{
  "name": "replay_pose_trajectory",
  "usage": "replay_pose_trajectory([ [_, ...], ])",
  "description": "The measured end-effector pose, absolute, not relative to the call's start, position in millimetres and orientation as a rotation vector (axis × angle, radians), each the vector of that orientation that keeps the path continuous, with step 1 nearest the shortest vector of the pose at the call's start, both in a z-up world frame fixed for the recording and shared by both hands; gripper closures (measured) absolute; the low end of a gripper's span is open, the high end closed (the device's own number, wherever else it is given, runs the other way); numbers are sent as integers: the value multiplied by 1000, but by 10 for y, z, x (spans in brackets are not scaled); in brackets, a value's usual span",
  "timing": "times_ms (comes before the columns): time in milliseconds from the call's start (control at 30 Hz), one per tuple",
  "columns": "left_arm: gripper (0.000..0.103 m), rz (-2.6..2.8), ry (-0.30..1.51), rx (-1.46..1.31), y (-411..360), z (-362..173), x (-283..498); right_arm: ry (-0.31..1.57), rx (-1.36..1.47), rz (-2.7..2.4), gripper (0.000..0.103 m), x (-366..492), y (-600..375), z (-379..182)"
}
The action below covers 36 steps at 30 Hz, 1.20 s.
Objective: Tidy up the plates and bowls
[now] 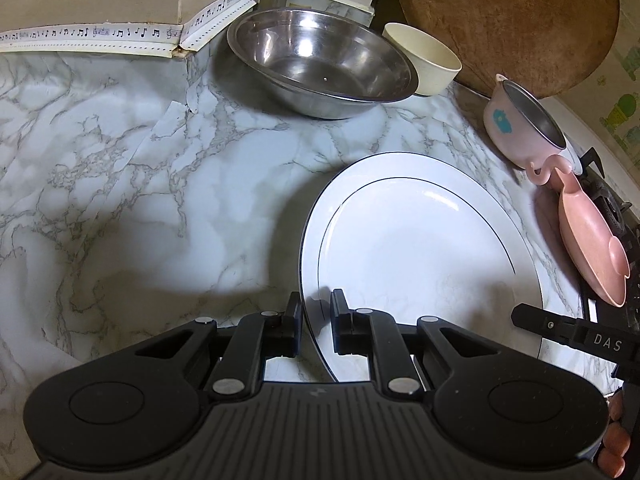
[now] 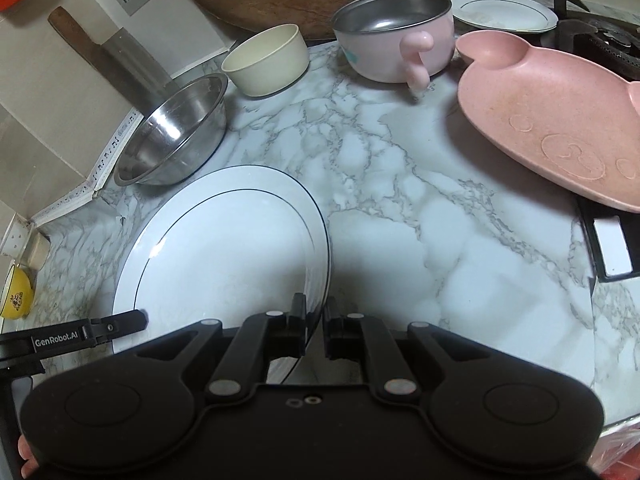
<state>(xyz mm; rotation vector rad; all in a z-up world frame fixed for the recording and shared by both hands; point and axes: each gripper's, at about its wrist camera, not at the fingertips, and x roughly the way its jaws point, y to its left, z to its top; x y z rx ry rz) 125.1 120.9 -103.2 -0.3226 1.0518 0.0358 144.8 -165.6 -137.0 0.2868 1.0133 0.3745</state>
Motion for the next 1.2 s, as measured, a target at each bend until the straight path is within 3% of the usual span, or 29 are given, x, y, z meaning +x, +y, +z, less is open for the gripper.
replay_pose_trajectory([
  [700,89,55,979,-218,1202,-848,1085,971,279,344,81,1342,-1718,-1279],
  [867,87,30,943,-190,1149,-715,1005,939,262,349,73,1270,-1722,-1191],
  [933,80,9,922,-187,1116,-657,973,924,252,353,70,1241,-1717,-1156],
  [1000,55,-13,899,-196,1085,-601,943,915,247,360,69,1211,-1716,-1123],
  [1067,39,-19,867,-201,1053,-539,904,902,237,364,67,1182,-1716,-1086],
  [1200,39,-36,837,-192,986,-431,881,867,216,370,60,1119,-1720,-991],
])
